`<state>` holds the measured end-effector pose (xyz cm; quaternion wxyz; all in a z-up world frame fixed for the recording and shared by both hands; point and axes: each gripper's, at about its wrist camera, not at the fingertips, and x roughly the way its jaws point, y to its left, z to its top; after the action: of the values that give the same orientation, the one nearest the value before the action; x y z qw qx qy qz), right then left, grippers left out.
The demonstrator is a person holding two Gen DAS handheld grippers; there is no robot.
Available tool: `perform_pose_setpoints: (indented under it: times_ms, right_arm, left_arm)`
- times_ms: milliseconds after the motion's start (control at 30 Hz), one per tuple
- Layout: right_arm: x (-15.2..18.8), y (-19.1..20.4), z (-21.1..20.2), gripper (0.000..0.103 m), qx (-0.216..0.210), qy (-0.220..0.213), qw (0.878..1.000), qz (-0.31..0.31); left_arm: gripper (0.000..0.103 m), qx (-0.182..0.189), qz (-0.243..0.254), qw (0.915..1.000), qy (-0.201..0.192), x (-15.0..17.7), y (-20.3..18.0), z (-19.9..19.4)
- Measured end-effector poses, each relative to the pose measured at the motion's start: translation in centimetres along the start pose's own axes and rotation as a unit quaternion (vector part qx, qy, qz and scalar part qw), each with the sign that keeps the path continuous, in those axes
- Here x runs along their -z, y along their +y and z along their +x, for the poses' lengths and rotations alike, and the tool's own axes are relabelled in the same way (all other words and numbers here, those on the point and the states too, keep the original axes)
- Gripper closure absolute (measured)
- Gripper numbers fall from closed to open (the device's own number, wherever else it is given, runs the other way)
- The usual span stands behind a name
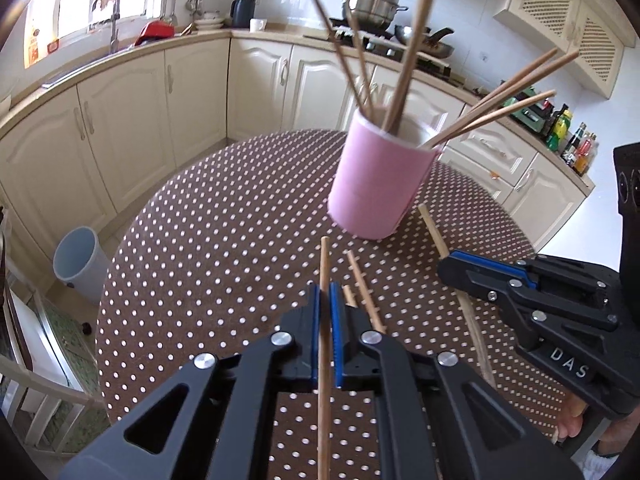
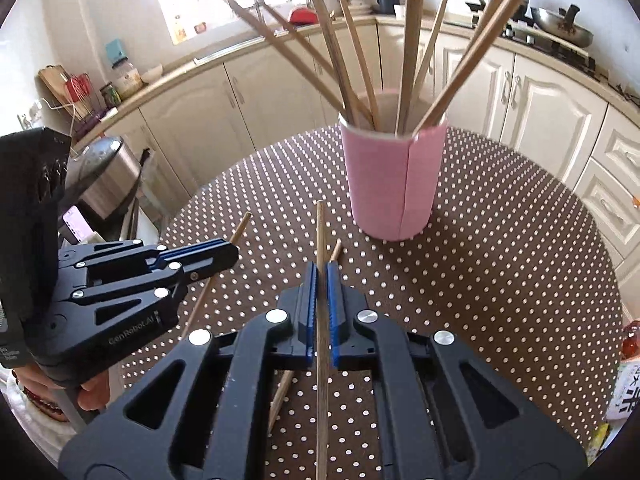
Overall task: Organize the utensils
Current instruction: 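Lift the left gripper's chopstick over the pink cup while the right gripper carries its chopstick there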
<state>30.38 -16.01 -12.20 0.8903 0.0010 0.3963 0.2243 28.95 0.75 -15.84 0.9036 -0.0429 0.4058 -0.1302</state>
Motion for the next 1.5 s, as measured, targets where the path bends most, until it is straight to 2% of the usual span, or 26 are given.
perform_pose_setpoints:
  times_ms: [400,733,1167,1500]
  right_arm:
    - [-1.3,1.0,-5.4,0.097,-0.020,-0.056,0.998,-0.002]
    - [-3.0,2.0,-8.9,0.097,-0.023,-0.103,0.994,-0.005]
    - [-4.0,1.3,-11.3,0.097,-0.024,-0.141,0.990,-0.010]
    - [-4.2,0.8,-11.2,0.097,-0.029,-0.144,0.989,-0.008]
  left_arm:
    - [0.097,0.024,0.020,0.9988,-0.037,-1.3,-2.3,-4.3]
    - [0.097,0.038,0.039,0.9950,-0.084,-2.9,-3.8,-7.9]
    - [0.097,0.047,0.048,0.9892,-0.130,-4.5,-5.3,-10.2]
    - [0.097,0.046,0.054,0.9887,-0.132,-5.0,-5.6,-9.8]
